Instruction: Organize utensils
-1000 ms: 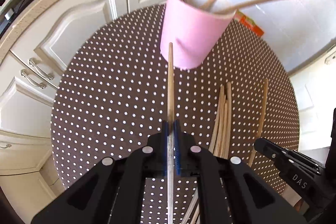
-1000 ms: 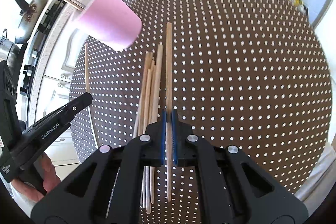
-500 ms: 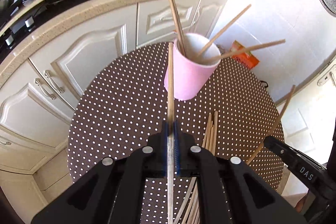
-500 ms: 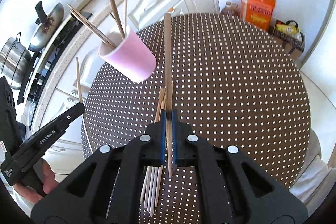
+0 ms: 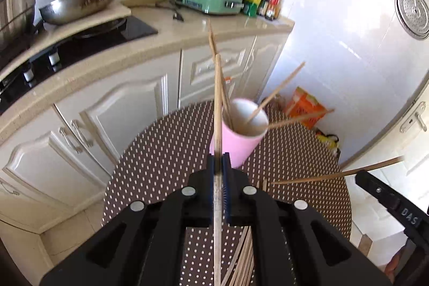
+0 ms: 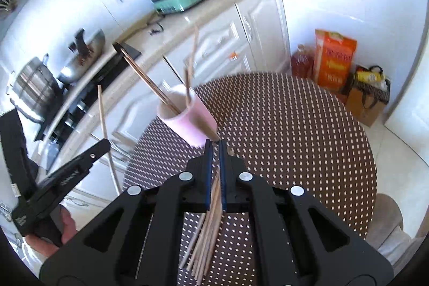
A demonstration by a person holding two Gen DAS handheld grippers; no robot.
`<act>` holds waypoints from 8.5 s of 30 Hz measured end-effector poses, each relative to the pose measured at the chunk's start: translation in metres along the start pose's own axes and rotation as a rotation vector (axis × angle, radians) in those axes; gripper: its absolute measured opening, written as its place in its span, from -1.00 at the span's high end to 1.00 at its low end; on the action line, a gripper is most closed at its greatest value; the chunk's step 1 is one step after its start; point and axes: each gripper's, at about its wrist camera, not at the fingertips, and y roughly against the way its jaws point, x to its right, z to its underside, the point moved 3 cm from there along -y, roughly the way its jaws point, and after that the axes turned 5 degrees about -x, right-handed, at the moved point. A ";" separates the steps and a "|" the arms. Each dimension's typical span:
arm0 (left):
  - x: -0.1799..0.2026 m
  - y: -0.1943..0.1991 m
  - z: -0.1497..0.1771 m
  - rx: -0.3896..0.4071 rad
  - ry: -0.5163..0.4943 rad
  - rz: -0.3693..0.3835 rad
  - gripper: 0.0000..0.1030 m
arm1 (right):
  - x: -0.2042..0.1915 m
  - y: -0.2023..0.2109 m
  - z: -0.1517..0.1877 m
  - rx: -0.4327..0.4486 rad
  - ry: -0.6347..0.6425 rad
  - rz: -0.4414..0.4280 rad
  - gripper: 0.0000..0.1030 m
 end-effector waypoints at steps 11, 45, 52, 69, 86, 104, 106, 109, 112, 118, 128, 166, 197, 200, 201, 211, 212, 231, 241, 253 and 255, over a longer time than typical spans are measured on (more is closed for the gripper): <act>0.006 0.036 -0.045 0.149 0.014 0.022 0.87 | -0.024 0.044 -0.031 0.118 0.064 -0.044 0.96; -0.031 -0.069 0.035 -0.265 0.056 -0.019 0.87 | 0.076 -0.165 0.043 -0.531 0.404 0.250 0.37; -0.038 -0.086 0.045 -0.322 0.084 -0.022 0.87 | 0.072 -0.160 0.052 -0.513 0.406 0.264 0.84; -0.015 -0.056 0.011 -0.169 0.051 -0.011 0.87 | 0.051 -0.061 -0.012 -0.160 0.090 0.125 0.90; 0.014 0.036 -0.098 0.202 0.052 0.069 0.87 | -0.026 0.055 -0.097 0.238 0.094 -0.047 0.90; 0.042 -0.010 -0.158 0.423 0.004 0.058 0.87 | -0.075 -0.026 -0.136 0.237 0.157 -0.057 0.90; 0.041 -0.022 -0.155 0.431 0.008 0.060 0.87 | -0.075 -0.036 -0.134 0.229 0.166 -0.049 0.90; 0.036 -0.036 -0.143 0.435 0.032 0.061 0.87 | -0.072 -0.054 -0.128 0.205 0.172 -0.036 0.90; 0.033 -0.050 -0.129 0.441 0.039 0.054 0.87 | -0.069 -0.069 -0.120 0.187 0.179 -0.032 0.90; 0.031 -0.069 -0.103 0.439 -0.007 0.020 0.87 | -0.069 -0.090 -0.107 0.149 0.211 -0.029 0.90; 0.018 -0.077 -0.068 0.345 -0.065 -0.015 0.86 | -0.074 -0.115 -0.078 0.053 0.237 -0.019 0.90; 0.005 0.057 -0.058 0.343 -0.183 -0.085 -0.02 | -0.081 0.014 -0.081 0.124 0.160 0.055 -0.37; -0.002 -0.042 0.109 -0.206 -0.307 -0.070 -0.16 | 0.044 -0.117 0.108 -0.479 -0.080 0.326 -0.47; -0.003 -0.057 0.117 -0.253 -0.326 -0.066 -0.16 | 0.041 -0.131 0.113 -0.510 -0.086 0.331 -0.47; -0.002 -0.061 0.120 -0.266 -0.338 -0.071 -0.16 | 0.039 -0.135 0.114 -0.517 -0.080 0.337 -0.47; -0.002 -0.090 0.128 -0.356 -0.382 -0.056 -0.16 | 0.006 -0.171 0.122 -0.565 -0.020 0.355 -0.47; -0.002 -0.091 0.128 -0.357 -0.383 -0.054 -0.16 | 0.003 -0.175 0.122 -0.569 -0.012 0.358 -0.47; -0.015 -0.111 0.123 -0.376 -0.346 -0.058 -0.16 | -0.019 -0.191 0.114 -0.599 0.015 0.348 -0.48; -0.012 -0.106 0.128 -0.384 -0.339 -0.053 -0.16 | -0.024 -0.194 0.116 -0.610 0.015 0.378 -0.46; -0.003 -0.109 0.122 -0.386 -0.332 -0.014 -0.16 | -0.023 -0.211 0.092 -0.585 -0.001 0.392 0.66; -0.001 -0.111 0.121 -0.399 -0.330 0.006 -0.16 | -0.012 -0.207 0.089 -0.574 -0.032 0.378 0.85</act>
